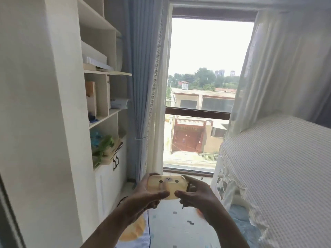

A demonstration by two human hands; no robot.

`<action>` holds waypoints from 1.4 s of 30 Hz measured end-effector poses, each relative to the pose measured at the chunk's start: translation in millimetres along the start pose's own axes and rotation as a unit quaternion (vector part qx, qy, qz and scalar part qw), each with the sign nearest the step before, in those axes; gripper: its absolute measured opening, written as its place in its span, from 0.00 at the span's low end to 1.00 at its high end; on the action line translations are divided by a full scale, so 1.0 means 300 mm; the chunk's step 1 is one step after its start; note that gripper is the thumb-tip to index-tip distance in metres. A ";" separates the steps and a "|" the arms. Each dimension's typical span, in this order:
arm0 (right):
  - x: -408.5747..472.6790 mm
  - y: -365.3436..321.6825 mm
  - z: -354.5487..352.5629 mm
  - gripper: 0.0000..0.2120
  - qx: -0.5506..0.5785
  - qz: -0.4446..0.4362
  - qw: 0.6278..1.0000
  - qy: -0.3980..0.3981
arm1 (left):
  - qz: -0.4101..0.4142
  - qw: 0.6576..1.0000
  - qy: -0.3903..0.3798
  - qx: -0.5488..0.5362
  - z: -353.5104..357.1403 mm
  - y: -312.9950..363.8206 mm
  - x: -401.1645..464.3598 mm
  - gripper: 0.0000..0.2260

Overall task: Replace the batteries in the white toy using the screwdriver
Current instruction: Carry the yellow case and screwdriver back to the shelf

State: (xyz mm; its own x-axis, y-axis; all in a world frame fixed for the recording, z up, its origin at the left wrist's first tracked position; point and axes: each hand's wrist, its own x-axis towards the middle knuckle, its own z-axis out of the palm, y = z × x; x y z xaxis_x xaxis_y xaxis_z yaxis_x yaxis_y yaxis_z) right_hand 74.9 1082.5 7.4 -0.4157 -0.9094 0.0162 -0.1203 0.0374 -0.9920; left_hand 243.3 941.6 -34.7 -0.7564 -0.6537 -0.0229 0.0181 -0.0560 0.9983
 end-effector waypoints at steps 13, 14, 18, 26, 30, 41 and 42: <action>1.291 0.061 -0.253 0.20 0.023 -0.015 0.997 -0.072 | 0.003 0.998 0.065 -0.006 -0.266 0.049 1.169 0.38; 1.404 0.056 -0.262 0.21 0.019 -0.017 0.996 -0.085 | 0.007 0.997 0.079 -0.012 -0.294 0.064 1.250 0.39; 1.847 -0.005 -0.227 0.26 0.005 -0.023 0.989 -0.144 | 0.020 0.989 0.144 -0.024 -0.460 0.152 1.530 0.41; 2.631 -0.076 0.050 0.18 -0.016 -0.082 0.961 -0.265 | 0.091 0.936 0.339 -0.030 -0.908 0.187 2.013 0.37; 2.980 -0.092 0.240 0.18 -0.015 -0.096 0.944 -0.314 | 0.119 0.891 0.437 -0.031 -1.136 0.201 2.212 0.36; 3.653 -0.145 0.767 0.19 -0.048 -0.090 0.876 -0.471 | 0.057 0.706 0.680 0.190 -1.608 0.299 2.492 0.35; 3.696 -0.145 0.815 0.19 -0.049 -0.091 0.866 -0.489 | 0.044 0.687 0.699 0.194 -1.632 0.296 2.514 0.35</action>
State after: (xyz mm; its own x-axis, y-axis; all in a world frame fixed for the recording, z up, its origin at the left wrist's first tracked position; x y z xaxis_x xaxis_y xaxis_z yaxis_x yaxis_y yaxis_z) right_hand -160.5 -28.8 38.0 0.5747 -0.8183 0.0101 -0.1994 -0.1520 -0.9680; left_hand -5.5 74.3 10.0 0.6085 -0.7427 0.2795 -0.3563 0.0590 0.9325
